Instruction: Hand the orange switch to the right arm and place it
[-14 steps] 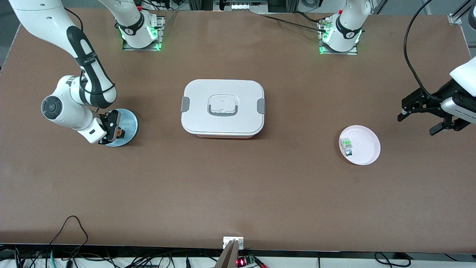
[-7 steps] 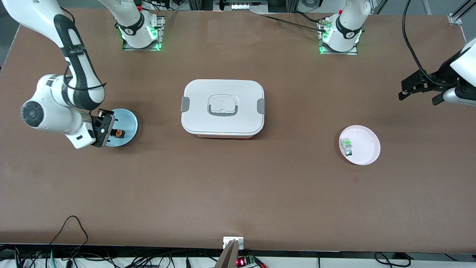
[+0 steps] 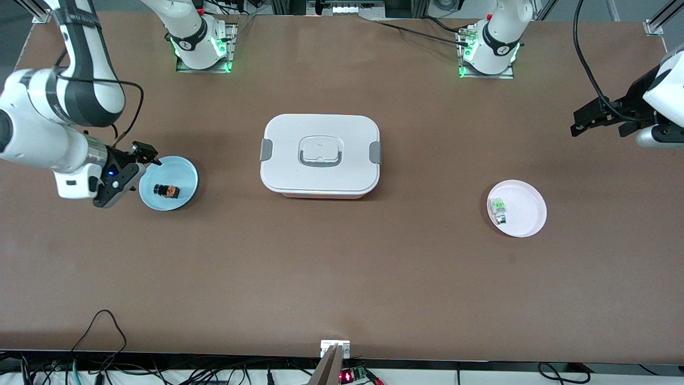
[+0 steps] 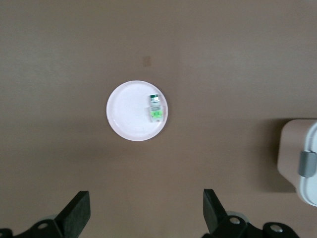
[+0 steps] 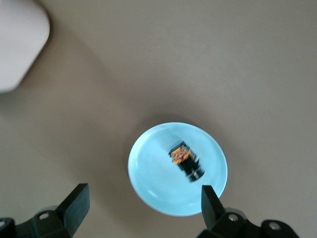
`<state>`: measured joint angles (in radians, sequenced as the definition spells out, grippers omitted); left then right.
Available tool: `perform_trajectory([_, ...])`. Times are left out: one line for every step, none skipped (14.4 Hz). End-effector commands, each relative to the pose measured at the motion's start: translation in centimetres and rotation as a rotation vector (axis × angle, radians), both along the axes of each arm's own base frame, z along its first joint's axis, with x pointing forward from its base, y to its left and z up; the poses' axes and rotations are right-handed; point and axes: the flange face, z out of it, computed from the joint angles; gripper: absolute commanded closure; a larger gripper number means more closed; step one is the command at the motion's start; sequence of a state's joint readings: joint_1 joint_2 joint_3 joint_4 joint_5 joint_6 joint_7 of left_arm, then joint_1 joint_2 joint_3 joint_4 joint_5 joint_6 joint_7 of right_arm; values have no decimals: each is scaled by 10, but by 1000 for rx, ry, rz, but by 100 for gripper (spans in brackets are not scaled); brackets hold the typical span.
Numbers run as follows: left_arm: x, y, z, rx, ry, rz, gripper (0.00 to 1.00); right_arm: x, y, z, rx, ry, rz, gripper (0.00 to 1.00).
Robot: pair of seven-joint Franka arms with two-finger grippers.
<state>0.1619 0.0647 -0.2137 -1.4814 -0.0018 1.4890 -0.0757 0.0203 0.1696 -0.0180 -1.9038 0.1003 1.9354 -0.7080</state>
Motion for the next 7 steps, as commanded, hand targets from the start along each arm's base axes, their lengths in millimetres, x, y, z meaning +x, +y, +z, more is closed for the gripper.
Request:
perform_trajectory([8, -3, 1, 54, -2, -31, 0, -12, 11, 41, -66, -11, -231, 0])
perform_trajectory([8, -1, 6, 53, -13, -31, 0, -12, 25, 57, -161, -54, -232, 0])
perform_trajectory([8, 0, 10, 53, -19, -29, 0, -12, 29, 79, -205, -88, -299, 0])
perform_trajectory([6, 5, 12, 60, -7, -16, 0, -15, 33, 87, -217, -64, -378, 0])
perform_trajectory([6, 15, 8, 53, 10, -5, 0, -17, 38, 97, -228, -53, -444, 0])
perform_trajectory([7, 26, 5, 29, 10, 19, 0, -16, 46, 113, -229, -64, -495, 0])
perform_trajectory([6, 28, 5, 23, 12, 25, 0, -16, 48, 128, -232, -64, -553, 0])
